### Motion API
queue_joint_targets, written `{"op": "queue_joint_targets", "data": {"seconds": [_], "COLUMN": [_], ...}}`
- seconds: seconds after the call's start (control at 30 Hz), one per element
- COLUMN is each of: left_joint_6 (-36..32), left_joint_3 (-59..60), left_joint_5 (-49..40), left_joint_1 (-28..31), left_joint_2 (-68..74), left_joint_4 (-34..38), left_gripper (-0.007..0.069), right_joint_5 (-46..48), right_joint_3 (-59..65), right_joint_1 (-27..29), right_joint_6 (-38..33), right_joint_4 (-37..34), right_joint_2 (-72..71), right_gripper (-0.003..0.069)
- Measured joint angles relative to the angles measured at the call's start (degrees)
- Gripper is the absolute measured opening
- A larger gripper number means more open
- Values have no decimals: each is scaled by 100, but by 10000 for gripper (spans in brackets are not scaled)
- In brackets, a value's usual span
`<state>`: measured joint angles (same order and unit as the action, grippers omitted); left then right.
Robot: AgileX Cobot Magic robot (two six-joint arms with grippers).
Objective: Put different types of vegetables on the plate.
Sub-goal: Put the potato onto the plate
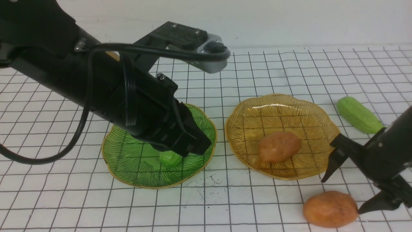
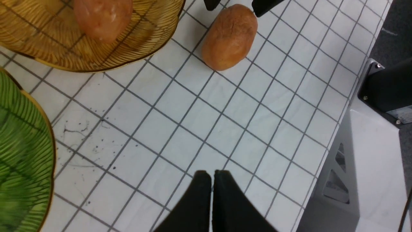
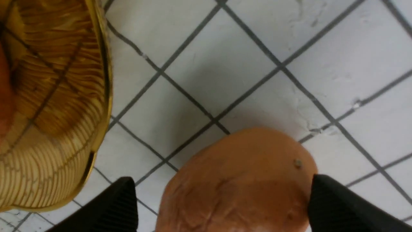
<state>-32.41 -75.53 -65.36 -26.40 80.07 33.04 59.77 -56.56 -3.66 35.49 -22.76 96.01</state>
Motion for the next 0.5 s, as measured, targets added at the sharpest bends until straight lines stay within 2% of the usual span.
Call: {"op": "queue_joint_targets", "data": {"seconds": [0.37, 0.5], "left_joint_6": [0, 0], "left_joint_3": [0, 0], "left_joint_5": [-61, -61], "left_joint_1": [0, 0], "left_joint_2": [0, 0], "left_joint_4": [-251, -251], "left_gripper": [-8, -8], "right_joint_5": [295, 455], "right_joint_3": [-5, -9], "right_joint_1": [-189, -210], "right_joint_6": [-87, -189], "right_joint_4": [185, 265], "right_joint_2": [427, 427], "right_gripper": [657, 584]}}
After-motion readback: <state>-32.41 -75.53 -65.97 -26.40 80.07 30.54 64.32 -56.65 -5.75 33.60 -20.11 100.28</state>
